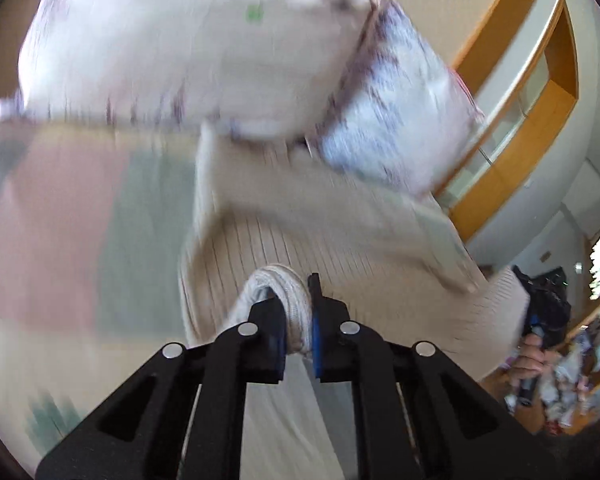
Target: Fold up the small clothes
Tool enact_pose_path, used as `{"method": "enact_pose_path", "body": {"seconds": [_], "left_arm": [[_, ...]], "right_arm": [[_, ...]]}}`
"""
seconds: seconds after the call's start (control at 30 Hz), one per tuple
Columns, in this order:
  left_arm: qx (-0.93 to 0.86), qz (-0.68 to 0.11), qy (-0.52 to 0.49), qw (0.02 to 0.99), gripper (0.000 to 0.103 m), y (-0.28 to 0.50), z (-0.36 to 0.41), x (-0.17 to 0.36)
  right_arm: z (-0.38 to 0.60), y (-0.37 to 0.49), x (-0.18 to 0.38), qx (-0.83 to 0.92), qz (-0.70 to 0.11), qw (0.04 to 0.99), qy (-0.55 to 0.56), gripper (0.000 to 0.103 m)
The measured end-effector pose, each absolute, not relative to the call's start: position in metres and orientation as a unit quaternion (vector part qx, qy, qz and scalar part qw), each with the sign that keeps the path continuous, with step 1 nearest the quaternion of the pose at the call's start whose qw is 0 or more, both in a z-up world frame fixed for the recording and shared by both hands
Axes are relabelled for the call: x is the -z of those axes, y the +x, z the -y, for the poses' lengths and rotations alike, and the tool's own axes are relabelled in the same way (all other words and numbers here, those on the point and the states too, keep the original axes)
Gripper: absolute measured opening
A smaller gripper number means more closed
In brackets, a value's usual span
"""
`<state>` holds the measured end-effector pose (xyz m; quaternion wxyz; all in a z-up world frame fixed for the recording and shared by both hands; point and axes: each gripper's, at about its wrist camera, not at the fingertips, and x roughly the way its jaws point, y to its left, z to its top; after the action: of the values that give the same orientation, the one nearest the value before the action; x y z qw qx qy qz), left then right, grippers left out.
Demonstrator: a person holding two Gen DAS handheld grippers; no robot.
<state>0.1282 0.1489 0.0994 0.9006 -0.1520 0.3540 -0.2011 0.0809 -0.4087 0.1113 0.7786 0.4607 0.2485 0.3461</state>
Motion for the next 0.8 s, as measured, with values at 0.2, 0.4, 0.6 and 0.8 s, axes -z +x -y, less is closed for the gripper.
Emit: {"method": "enact_pose_path", "body": {"seconds": [0.2,0.4,0.6,0.8], "left_arm": [[0.137,-0.336,-0.115,0.925,0.009,0.269,-0.124,-0.122],[0.089,-0.418,-0.11,0.897,0.019,0.348,-0.108,-0.069],[0.109,-0.411,-0.174,0.888,0.065,0.312,-0.157,-0.063],[0.165,-0.478,-0.233,0.831,0.063,0.309,-0.16,-0.021]], "right_arm": [[0.413,0.215,-0.116,-0.252,-0.226,0.794,0.505,0.008],[0.4,0.302,-0.057,-0.072,-0.368,0.794,0.478,0.043],[0.404,0.264,-0.103,-0.124,-0.281,0.87,0.387,0.099],[0.399,0.265,-0.094,-0.157,-0.317,0.847,0.396,0.099]]}}
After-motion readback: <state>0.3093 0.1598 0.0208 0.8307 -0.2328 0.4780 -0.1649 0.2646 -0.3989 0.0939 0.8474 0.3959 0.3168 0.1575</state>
